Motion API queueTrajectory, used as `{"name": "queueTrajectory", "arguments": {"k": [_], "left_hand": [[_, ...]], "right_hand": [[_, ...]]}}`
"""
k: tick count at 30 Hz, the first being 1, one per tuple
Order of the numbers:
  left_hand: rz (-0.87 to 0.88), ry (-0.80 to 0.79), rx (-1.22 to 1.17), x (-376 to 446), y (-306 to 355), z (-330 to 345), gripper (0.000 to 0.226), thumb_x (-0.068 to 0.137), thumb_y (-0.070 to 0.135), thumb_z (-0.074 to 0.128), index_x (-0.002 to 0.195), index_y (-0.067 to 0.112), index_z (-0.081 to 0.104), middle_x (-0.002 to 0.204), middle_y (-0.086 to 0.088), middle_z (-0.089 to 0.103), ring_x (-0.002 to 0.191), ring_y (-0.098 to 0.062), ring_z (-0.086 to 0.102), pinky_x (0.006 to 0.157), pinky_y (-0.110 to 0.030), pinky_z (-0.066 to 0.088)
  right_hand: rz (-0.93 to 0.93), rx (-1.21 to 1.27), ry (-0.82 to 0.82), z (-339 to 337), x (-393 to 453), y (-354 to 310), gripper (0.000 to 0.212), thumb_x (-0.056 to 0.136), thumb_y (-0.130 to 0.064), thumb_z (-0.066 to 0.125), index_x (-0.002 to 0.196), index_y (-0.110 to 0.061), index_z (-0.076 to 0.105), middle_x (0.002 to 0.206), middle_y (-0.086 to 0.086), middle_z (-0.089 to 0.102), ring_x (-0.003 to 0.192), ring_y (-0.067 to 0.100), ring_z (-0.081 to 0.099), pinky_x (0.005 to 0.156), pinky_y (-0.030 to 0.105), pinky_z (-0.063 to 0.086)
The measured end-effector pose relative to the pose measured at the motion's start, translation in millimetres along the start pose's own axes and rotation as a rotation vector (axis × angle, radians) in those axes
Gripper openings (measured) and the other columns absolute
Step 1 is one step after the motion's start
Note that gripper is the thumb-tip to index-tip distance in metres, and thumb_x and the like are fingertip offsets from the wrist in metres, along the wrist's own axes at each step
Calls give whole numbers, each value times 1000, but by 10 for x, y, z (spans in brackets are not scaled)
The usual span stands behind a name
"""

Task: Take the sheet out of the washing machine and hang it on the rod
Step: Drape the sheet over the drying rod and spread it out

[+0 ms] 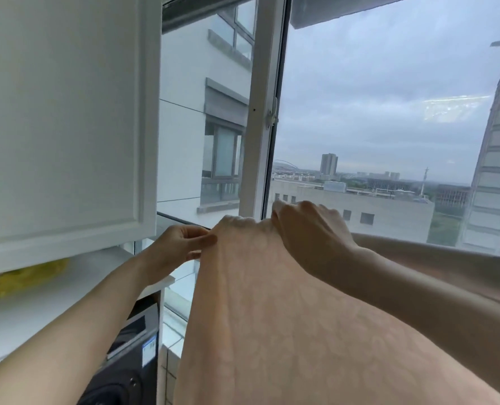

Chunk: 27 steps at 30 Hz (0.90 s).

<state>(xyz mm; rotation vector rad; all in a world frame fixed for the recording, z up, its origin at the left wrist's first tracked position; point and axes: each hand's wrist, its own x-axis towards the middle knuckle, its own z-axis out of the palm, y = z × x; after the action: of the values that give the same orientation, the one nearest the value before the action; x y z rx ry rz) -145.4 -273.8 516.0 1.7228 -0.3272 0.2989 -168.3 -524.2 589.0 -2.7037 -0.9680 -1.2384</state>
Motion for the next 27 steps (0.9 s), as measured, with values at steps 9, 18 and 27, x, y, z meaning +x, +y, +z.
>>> {"name": "queueTrajectory", "arguments": {"k": [9, 18, 27], "left_hand": [[147, 11, -278, -18, 179, -217, 31, 61, 38, 81, 71, 13, 65, 68, -2, 59, 60, -12, 57, 53, -20, 49], [141, -72, -179, -437, -250, -467, 28, 73, 36, 79, 71, 14, 63, 72, 1, 63, 61, -12, 57, 54, -20, 48], [267, -24, 304, -659, -587, -461, 9, 83, 18, 71, 79, 24, 65, 71, 13, 67, 64, -6, 63, 57, -16, 49]], "right_hand": [[1, -40, 228, -223, 60, -284, 3, 96, -20, 52, 94, -19, 51, 84, -3, 63, 74, 21, 56, 64, 33, 44], [-178, -202, 208, -24, -257, -788, 6, 88, -6, 60, 93, -9, 61, 92, 5, 69, 79, 27, 67, 67, 36, 53], [-114, -439, 67, 206, -444, -718, 28, 89, -6, 53, 115, -12, 59, 138, 23, 48, 120, 37, 52, 96, 51, 42]]}}
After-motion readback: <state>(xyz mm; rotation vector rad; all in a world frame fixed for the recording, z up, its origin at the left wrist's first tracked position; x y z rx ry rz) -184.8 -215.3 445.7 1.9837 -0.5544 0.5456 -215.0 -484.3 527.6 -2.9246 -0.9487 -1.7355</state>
